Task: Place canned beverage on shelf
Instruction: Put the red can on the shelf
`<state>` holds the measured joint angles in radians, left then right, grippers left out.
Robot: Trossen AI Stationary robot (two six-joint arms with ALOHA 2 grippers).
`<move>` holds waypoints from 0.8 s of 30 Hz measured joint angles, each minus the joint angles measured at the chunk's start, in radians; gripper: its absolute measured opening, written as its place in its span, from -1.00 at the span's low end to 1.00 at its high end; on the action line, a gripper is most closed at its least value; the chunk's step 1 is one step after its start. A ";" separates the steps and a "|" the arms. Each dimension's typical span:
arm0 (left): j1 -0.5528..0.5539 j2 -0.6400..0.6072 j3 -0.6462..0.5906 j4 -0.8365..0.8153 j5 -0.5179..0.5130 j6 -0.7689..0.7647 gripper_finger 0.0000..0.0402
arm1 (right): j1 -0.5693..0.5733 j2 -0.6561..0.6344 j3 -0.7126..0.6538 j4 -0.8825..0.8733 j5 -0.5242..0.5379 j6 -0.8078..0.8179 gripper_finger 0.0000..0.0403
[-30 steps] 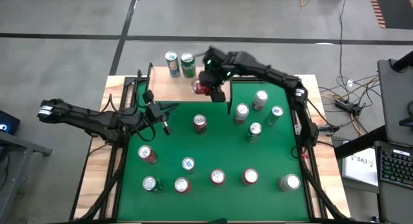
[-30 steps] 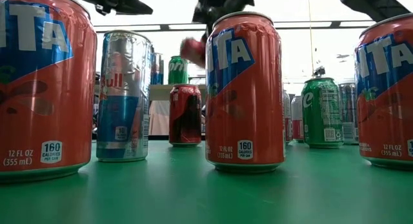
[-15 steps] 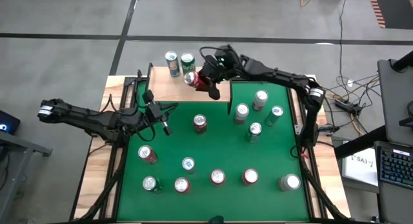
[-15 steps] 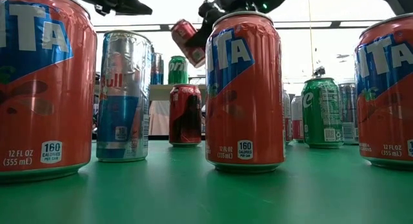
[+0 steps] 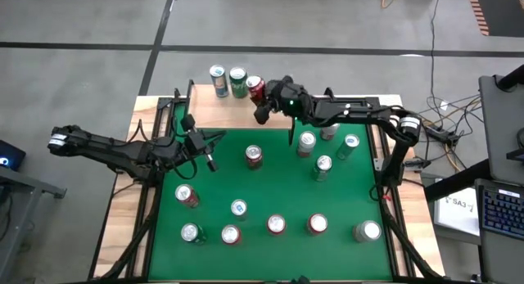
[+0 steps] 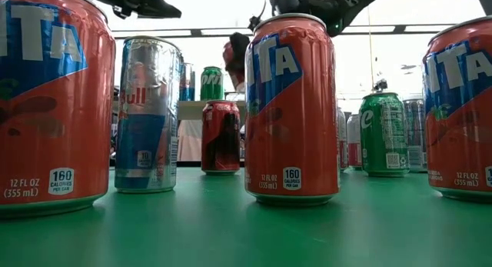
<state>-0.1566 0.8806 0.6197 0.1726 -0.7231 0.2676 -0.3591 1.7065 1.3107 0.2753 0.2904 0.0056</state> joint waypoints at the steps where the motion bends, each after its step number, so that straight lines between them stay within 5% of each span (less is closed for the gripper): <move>1: 0.000 0.000 0.000 0.000 0.000 0.000 -0.98 | 0.015 0.000 -0.003 -0.002 0.044 0.006 0.45; 11: 0.000 0.000 0.000 0.004 0.000 0.000 -0.98 | 0.134 0.008 -0.009 -0.002 0.466 0.089 0.45; 18: 0.000 0.000 0.000 0.008 0.000 0.013 -0.98 | 0.163 0.020 -0.040 0.012 0.488 0.168 0.45; 24: 0.000 -0.001 0.000 0.006 0.000 0.020 -0.98 | 0.188 0.030 -0.163 0.286 0.536 0.152 0.45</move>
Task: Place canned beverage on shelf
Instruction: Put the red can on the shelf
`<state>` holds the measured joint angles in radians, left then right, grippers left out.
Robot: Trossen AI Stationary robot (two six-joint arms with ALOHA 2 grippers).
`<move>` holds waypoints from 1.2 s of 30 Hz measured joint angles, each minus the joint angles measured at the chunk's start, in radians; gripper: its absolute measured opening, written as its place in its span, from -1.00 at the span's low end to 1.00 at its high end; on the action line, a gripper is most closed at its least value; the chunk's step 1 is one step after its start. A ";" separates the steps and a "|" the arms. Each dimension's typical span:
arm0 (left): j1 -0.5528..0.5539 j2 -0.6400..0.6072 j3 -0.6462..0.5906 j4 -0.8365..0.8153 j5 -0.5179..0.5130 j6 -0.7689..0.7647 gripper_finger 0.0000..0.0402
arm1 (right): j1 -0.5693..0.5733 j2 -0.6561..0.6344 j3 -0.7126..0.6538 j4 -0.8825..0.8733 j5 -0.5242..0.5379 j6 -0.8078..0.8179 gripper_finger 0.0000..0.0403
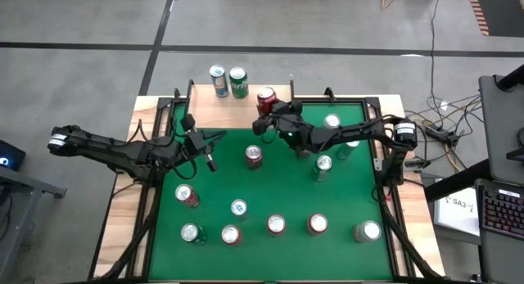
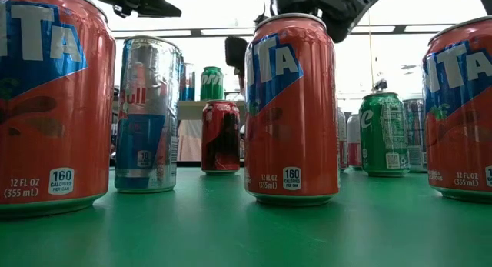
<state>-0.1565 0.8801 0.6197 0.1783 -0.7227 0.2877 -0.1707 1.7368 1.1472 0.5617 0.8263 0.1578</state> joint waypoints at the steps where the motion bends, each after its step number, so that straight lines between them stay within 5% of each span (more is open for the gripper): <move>1: 0.000 0.000 0.000 -0.001 0.000 0.005 -0.98 | 0.002 0.000 -0.022 0.062 0.008 -0.020 0.45; 8: 0.000 -0.001 0.000 0.000 0.000 0.014 -0.98 | 0.007 0.000 -0.122 0.321 0.007 -0.080 0.45; 22: 0.001 -0.015 0.000 0.060 0.000 0.106 -0.98 | 0.015 0.025 -0.079 0.320 -0.100 -0.048 0.45; 36: 0.000 -0.130 -0.001 -0.114 -0.001 0.040 -0.98 | 0.056 0.196 0.080 0.348 0.066 -0.142 0.45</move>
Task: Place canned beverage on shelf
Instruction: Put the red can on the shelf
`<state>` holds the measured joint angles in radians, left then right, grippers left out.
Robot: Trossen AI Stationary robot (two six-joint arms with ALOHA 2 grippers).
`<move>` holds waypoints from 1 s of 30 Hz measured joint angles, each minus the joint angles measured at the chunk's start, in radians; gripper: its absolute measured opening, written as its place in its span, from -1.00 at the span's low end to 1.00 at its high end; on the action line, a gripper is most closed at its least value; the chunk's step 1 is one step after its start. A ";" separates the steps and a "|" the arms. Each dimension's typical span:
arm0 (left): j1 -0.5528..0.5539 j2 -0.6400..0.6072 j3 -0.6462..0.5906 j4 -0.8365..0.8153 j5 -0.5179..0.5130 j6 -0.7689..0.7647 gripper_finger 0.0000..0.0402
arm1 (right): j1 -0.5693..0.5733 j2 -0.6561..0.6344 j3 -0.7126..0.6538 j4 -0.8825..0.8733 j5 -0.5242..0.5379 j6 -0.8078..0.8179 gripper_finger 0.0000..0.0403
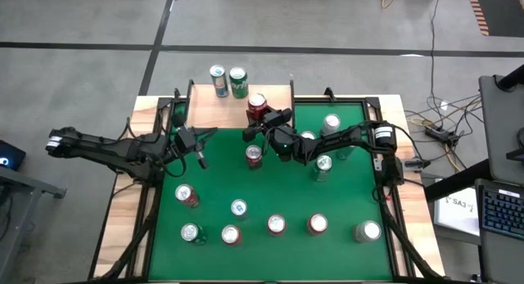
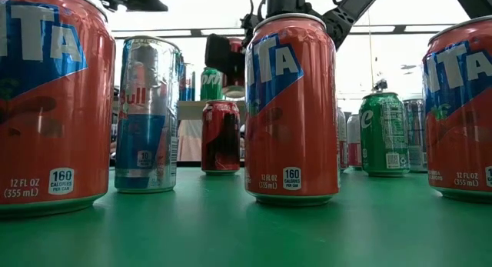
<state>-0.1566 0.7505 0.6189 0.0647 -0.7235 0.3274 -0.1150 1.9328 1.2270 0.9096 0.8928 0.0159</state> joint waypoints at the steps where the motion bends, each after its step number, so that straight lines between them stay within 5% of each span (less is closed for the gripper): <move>1: 0.000 -0.003 0.000 -0.003 0.000 -0.005 -0.98 | 0.000 0.001 0.000 -0.003 -0.004 0.010 0.45; 20: 0.000 -0.007 0.000 -0.020 0.000 -0.013 -0.98 | -0.017 0.008 -0.001 -0.039 0.025 0.010 0.45; 30: 0.000 -0.001 0.000 -0.021 0.001 -0.003 -0.98 | -0.030 0.006 -0.001 -0.043 0.025 0.008 0.75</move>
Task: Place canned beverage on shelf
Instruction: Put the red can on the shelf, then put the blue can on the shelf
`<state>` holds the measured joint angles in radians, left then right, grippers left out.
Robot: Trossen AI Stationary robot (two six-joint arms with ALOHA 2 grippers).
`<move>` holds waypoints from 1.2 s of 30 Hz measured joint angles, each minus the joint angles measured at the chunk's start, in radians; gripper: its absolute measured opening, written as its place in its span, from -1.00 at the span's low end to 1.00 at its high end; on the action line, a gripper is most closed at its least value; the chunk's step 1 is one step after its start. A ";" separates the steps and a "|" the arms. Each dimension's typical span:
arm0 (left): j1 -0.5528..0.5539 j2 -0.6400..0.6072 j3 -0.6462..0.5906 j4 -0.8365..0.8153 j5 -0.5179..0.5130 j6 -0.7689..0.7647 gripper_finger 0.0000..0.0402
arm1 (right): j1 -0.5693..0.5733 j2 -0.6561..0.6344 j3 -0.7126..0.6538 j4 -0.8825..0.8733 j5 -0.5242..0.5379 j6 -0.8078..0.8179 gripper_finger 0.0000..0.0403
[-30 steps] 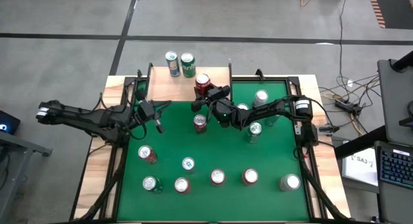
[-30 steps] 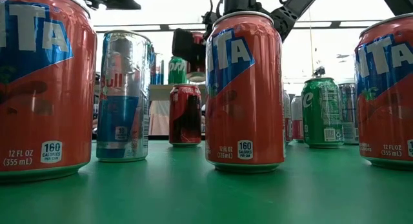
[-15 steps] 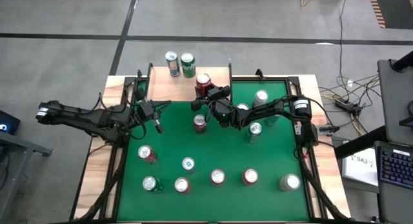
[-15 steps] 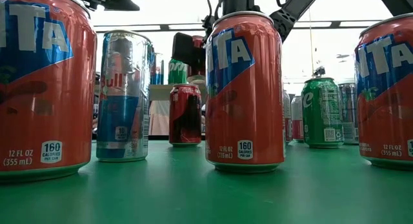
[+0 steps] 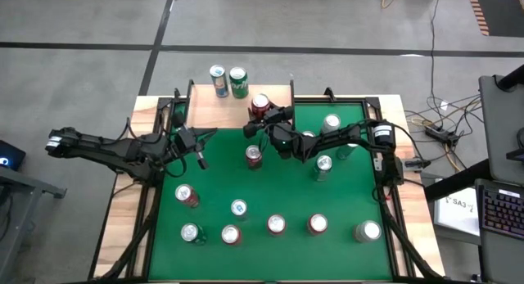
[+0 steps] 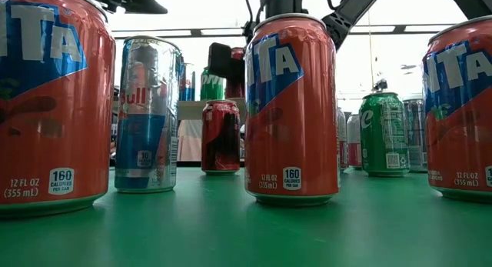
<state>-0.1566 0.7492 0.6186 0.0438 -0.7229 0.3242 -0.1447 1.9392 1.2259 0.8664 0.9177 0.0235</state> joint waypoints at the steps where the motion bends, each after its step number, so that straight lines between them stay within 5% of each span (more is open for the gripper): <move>1: 0.000 0.001 0.000 0.000 0.000 0.001 -0.98 | 0.000 0.000 0.000 -0.001 0.000 0.000 0.76; 21: 0.000 0.008 0.000 0.000 0.000 0.007 -0.98 | -0.010 0.000 0.096 -0.002 0.010 -0.202 0.78; 36: 0.000 0.009 0.000 -0.001 0.000 0.012 -0.98 | 0.089 -0.022 0.326 -0.002 0.181 -0.684 0.78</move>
<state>-0.1566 0.7578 0.6182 0.0425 -0.7231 0.3361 -0.0558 1.9173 1.5522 0.8642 1.0982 -0.6605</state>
